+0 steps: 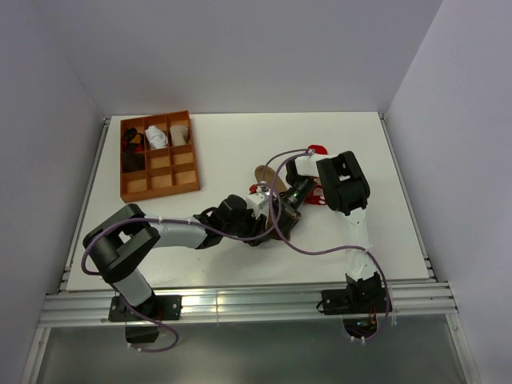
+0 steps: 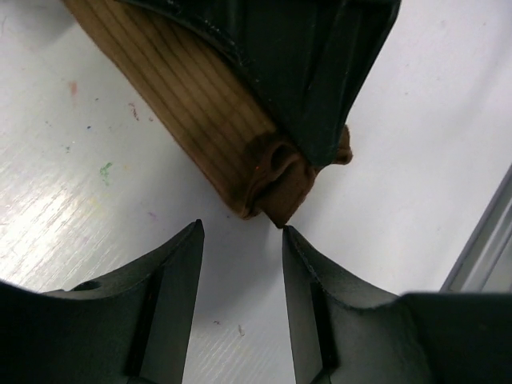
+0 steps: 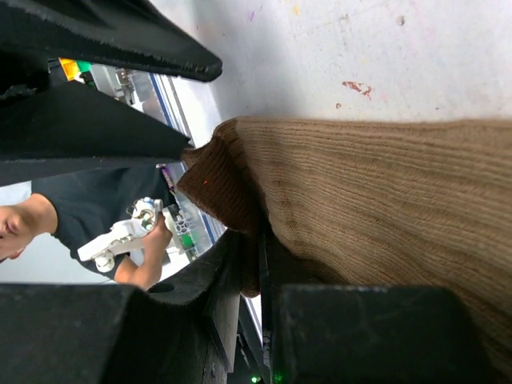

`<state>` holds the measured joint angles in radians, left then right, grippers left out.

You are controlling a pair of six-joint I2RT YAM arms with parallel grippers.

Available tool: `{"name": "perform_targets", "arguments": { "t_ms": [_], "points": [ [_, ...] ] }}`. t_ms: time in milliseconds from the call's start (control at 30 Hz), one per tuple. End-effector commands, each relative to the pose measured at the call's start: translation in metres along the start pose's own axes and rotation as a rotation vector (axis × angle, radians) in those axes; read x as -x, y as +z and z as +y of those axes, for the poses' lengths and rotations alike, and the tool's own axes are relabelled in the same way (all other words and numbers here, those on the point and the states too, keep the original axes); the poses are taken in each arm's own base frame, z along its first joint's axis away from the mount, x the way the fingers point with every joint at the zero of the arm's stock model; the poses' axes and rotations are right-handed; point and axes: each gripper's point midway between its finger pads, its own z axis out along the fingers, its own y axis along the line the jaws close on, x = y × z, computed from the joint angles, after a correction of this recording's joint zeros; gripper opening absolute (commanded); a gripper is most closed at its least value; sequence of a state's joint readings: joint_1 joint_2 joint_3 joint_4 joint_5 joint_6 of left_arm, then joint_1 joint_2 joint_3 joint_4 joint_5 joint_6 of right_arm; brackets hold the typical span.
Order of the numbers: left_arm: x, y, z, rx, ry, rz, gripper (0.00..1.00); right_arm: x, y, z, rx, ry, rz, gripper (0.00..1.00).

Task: Roll the socks
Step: Roll the sock at the center of the board.

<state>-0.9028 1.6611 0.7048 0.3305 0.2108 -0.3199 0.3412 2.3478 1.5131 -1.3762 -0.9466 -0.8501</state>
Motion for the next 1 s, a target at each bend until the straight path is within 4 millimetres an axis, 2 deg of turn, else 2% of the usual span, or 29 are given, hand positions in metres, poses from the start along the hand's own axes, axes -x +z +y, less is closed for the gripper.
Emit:
{"name": "perform_targets", "arguments": {
  "t_ms": [0,167,267,433,767,967],
  "points": [
    [0.016,-0.007,0.002,0.024,0.045,-0.048,0.49,-0.009,-0.007,0.001,-0.008,0.037,0.044,0.17],
    [0.024,-0.005,0.001,0.025,0.078,-0.041,0.47,-0.009,-0.008,0.001,-0.011,0.036,0.044,0.17],
    [0.021,-0.004,0.004,0.038,0.088,-0.013,0.45,-0.009,-0.008,0.0,-0.011,0.043,0.045,0.17],
    [0.027,-0.002,-0.004,0.015,0.101,-0.02,0.45,-0.01,-0.009,-0.001,-0.013,0.044,0.047,0.17],
    [0.035,0.019,-0.006,0.02,0.135,-0.002,0.43,-0.009,-0.011,0.002,-0.021,0.035,0.043,0.17],
    [0.035,0.024,-0.004,0.024,0.142,0.0,0.42,-0.009,-0.011,0.002,-0.024,0.037,0.046,0.17]
  ]
}}
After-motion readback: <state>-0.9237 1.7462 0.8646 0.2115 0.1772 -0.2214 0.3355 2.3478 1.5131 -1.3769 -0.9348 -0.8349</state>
